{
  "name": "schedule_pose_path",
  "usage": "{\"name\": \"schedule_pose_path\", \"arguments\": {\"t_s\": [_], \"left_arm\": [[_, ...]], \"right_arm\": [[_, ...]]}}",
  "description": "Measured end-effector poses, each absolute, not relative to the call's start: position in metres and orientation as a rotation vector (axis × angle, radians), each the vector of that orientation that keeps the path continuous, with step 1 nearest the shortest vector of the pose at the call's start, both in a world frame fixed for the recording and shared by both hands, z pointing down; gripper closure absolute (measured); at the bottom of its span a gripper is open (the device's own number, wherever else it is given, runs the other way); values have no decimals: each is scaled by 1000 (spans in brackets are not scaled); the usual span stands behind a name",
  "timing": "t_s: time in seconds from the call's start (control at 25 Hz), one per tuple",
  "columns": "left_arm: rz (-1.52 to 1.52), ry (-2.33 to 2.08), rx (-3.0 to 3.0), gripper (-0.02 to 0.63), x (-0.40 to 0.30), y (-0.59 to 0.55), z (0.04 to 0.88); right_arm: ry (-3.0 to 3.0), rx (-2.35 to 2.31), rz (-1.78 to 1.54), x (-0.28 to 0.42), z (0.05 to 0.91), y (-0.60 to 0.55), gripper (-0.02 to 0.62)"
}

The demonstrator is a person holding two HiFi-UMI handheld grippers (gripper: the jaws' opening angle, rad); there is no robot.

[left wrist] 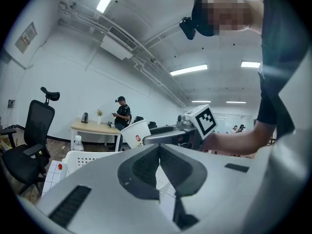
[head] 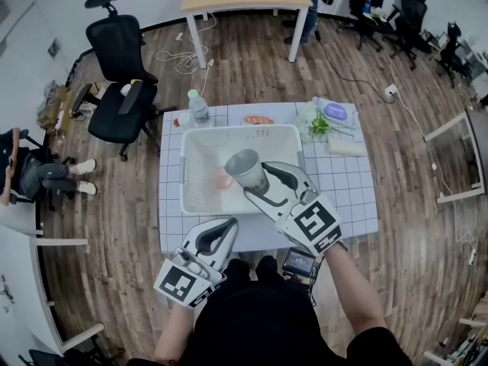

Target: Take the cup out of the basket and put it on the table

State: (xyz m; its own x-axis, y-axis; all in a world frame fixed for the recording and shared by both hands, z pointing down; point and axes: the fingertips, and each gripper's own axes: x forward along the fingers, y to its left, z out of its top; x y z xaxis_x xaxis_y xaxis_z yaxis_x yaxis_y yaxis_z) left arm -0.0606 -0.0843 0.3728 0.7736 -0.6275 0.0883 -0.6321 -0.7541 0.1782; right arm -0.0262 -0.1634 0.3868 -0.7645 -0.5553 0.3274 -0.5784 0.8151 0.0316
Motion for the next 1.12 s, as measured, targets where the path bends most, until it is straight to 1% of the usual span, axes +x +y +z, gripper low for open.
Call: {"name": "schedule_pose_path", "arguments": {"t_s": [0.2, 0.48, 1.12], "left_arm": [[37, -991, 2776, 597, -56, -82, 371], [42, -990, 2774, 597, -48, -75, 372], [59, -1061, 2740, 597, -25, -49, 377]], "right_arm": [[-2758, 888, 46, -14, 371, -134, 350], [-2884, 966, 50, 6, 353, -98, 350], [-2951, 1002, 124, 45, 369, -53, 350]]}}
